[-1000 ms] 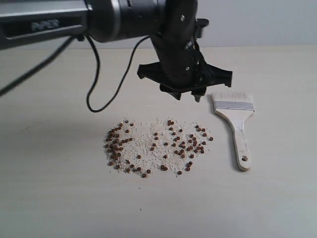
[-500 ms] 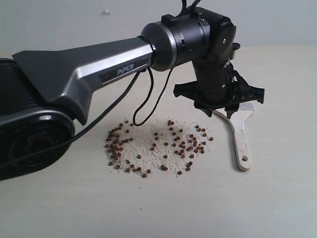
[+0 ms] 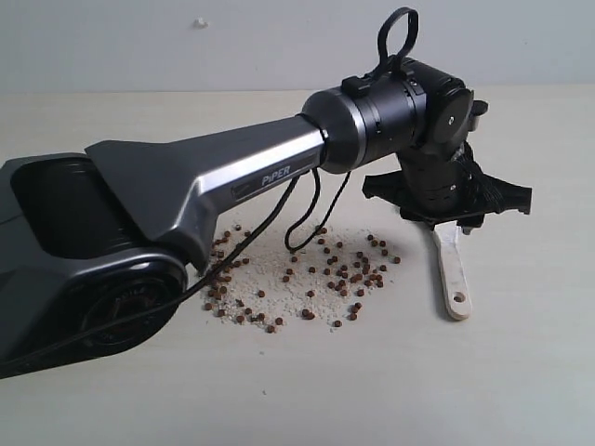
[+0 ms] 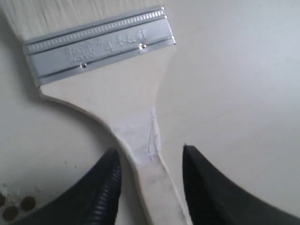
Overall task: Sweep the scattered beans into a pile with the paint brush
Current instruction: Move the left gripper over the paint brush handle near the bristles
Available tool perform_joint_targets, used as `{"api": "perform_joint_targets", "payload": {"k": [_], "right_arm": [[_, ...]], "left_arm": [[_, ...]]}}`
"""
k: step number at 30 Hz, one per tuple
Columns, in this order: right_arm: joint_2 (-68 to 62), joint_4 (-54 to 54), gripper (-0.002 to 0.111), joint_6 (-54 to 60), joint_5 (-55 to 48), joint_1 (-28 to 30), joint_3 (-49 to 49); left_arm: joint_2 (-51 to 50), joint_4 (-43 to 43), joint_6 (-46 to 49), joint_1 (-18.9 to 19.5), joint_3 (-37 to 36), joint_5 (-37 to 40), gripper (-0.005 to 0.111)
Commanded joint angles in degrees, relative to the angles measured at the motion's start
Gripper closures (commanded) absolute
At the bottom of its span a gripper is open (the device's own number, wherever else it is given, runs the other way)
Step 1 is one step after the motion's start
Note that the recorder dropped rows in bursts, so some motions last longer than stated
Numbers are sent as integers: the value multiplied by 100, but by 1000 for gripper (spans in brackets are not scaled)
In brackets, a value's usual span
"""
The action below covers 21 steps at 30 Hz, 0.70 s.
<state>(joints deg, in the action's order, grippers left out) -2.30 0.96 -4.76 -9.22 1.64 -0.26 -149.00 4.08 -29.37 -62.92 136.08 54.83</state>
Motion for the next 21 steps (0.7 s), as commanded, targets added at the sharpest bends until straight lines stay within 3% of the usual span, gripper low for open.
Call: {"api": "perform_joint_targets", "payload": {"k": [1,21], "right_arm": [[43,43,108,7,69,33,26],[43,43,108,7,69,33,26]], "left_arm": [[-34,5,37,7,44,-112,65],[-342,13,26,-2,44,-200,65]]}}
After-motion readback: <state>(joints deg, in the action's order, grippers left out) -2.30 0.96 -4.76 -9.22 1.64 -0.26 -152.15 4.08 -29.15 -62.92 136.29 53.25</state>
